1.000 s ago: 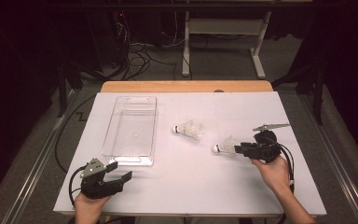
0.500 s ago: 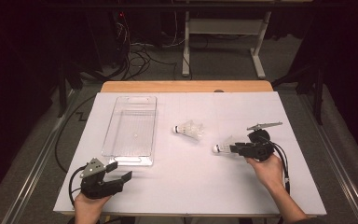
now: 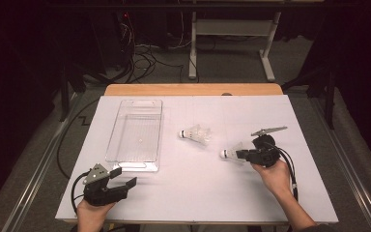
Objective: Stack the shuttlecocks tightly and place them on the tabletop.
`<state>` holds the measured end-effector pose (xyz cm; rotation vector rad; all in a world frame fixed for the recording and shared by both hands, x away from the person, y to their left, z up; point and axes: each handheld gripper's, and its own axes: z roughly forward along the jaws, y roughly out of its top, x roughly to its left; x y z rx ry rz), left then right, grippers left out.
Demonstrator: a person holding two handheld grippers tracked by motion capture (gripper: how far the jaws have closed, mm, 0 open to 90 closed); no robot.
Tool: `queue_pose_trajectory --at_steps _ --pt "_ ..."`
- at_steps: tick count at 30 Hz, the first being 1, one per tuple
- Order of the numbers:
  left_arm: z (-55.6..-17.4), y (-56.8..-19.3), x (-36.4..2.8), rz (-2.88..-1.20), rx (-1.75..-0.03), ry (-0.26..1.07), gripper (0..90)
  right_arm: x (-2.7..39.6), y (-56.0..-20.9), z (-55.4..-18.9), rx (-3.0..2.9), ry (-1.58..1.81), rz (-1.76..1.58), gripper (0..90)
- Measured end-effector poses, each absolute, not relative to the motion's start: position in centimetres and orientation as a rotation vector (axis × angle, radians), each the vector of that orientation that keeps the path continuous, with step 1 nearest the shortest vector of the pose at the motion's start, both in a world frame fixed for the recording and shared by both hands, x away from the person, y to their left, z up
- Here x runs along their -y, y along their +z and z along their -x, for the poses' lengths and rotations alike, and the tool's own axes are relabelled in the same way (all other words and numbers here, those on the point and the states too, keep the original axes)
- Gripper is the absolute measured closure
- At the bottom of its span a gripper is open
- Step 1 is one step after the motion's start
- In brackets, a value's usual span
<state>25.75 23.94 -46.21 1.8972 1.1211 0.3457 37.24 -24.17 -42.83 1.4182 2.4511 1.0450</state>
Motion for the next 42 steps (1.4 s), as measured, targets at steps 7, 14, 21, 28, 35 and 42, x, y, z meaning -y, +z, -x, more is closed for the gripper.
queue_pose_trajectory --at_steps 7,14,21,28,35,42 --pt "-25.7 -46.2 -23.9 -1.897 -1.121 0.345 29.9 23.8 -42.6 -37.1 -2.48 1.057 -1.383 90.0" --pt "-25.8 -46.2 -23.9 -1.898 -1.121 0.345 29.9 23.6 -41.9 -37.1 -2.48 1.075 -1.362 90.0" --pt "-25.8 -46.2 -23.9 -1.898 -1.121 0.346 29.9 23.4 -41.3 -37.5 -2.47 1.094 -1.349 90.0" --pt "-25.8 -46.2 -24.0 -1.897 -1.121 0.347 29.9 22.8 -41.1 -38.2 -2.465 1.116 -1.347 90.0" --pt "-25.7 -46.2 -24.0 -1.896 -1.119 0.346 29.9 22.2 -41.2 -39.1 -2.459 1.14 -1.35 90.0" --pt "-25.7 -46.2 -24.0 -1.897 -1.117 0.346 30.0 21.4 -41.3 -39.8 -2.46 1.156 -1.352 90.0"
